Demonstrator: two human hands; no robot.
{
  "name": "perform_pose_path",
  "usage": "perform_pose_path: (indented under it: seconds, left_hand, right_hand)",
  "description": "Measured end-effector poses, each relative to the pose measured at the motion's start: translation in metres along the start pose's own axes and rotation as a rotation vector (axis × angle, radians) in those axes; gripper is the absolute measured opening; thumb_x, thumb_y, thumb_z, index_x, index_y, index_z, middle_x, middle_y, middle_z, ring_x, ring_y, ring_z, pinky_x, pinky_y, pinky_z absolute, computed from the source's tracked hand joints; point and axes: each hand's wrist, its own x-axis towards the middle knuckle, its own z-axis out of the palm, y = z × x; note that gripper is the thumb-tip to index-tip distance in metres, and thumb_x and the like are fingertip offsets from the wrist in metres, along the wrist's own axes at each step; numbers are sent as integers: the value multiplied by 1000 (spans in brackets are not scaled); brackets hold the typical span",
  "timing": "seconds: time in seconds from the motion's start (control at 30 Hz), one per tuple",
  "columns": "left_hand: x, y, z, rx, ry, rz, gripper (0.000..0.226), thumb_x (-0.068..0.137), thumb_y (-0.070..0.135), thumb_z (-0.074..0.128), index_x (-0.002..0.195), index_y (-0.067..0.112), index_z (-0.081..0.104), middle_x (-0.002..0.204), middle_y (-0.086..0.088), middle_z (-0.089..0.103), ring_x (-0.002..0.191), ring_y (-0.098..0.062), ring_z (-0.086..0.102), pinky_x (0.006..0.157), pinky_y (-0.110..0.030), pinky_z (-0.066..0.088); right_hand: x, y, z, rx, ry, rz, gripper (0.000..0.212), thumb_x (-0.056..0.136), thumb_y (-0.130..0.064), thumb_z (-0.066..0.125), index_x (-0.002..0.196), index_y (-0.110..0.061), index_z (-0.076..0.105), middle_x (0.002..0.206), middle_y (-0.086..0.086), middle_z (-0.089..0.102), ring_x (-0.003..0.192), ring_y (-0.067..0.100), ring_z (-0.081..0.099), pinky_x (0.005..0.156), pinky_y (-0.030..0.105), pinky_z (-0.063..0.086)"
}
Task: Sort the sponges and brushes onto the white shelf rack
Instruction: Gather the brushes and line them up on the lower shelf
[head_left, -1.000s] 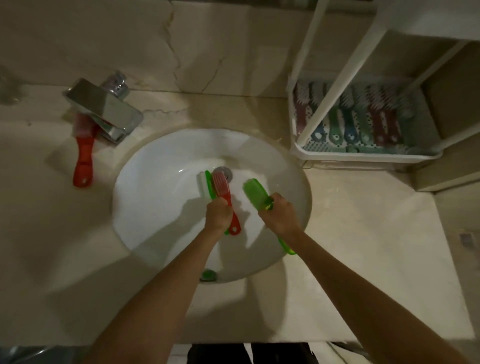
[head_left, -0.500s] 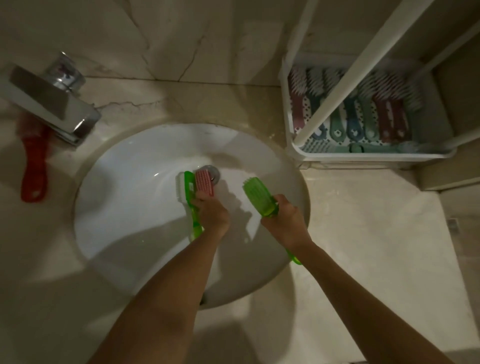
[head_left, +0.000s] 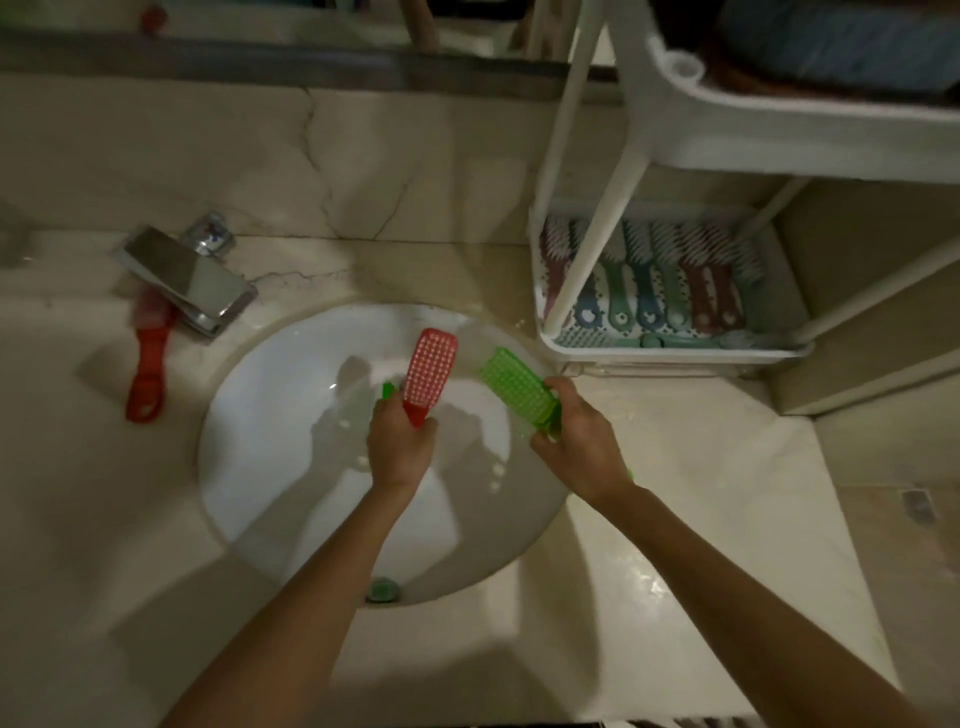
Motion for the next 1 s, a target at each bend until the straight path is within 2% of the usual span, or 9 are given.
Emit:
perform_pose_path:
  seconds: [0.1,0.17,0.23,0.33,0.4,0.5,0.63,0.83,1.0]
  left_hand:
    - [-17,15,-13,-48,42,96,19,80,9,61,96,-2,60,94,-23,62,88,-36,61,67,-29,37]
    - [-29,30,-17,-71,14,154,16,81,10,62,93,0,62,90,-22,64,85,-35,62,66,-29,38]
    - [-38,48,-19,-59,-18,197,14,81,6,61,92,-1,64,88,-22,67,84,-34,63,64,-28,38]
    - [-45,77,-18,-45,-51,223,16,80,3,58,94,-2,63,91,-23,68,86,-35,63,64,-28,39]
    - [-46,93,-16,-23,-47,217,15,80,8,58,93,2,63,91,-21,69,87,-36,64,73,-35,48]
    - [-46,108,-13,-25,-36,194,14,80,10,59,91,4,63,91,-17,69,86,-34,64,76,-37,50]
    - [-47,115,-10,-14,-17,183,15,81,8,57,93,1,63,91,-19,68,85,-35,64,71,-34,49]
    - [-47,114,-8,26,-22,153,12,81,9,56,89,3,62,89,-17,68,83,-34,64,72,-37,51]
    - [-46,113,-7,35,-15,152,13,83,8,55,91,0,63,88,-17,68,83,-33,64,67,-31,46]
  right_hand:
    - [-8,15,-18,0,164,-171,55,66,-8,62,119,-2,49,98,24,66,81,40,64,72,34,51]
    - [-7,25,-33,-24,239,-215,52,71,-13,57,120,-10,43,100,22,64,85,39,62,78,33,48]
    - [-2,34,-48,-71,313,-234,48,75,-19,52,122,-8,45,98,23,63,85,40,62,79,35,48]
    - [21,50,-73,-152,390,-198,50,69,-5,68,117,-1,57,96,27,63,86,43,62,81,40,48]
    - [40,59,-87,-217,386,-181,53,62,-1,74,113,-1,61,95,28,64,86,46,61,82,49,48]
    - [69,72,-100,-284,357,-189,53,58,0,77,109,-1,63,93,28,66,84,44,63,83,49,48]
    - [96,79,-104,-387,101,-36,55,76,-12,67,129,-14,53,122,24,58,115,40,51,105,46,33]
    - [116,74,-82,-396,6,-83,57,78,-20,65,133,-25,49,126,20,56,119,36,50,105,43,36]
    - [123,82,-74,-437,-127,-58,52,84,-24,60,135,-26,47,142,15,39,130,37,36,111,43,25]
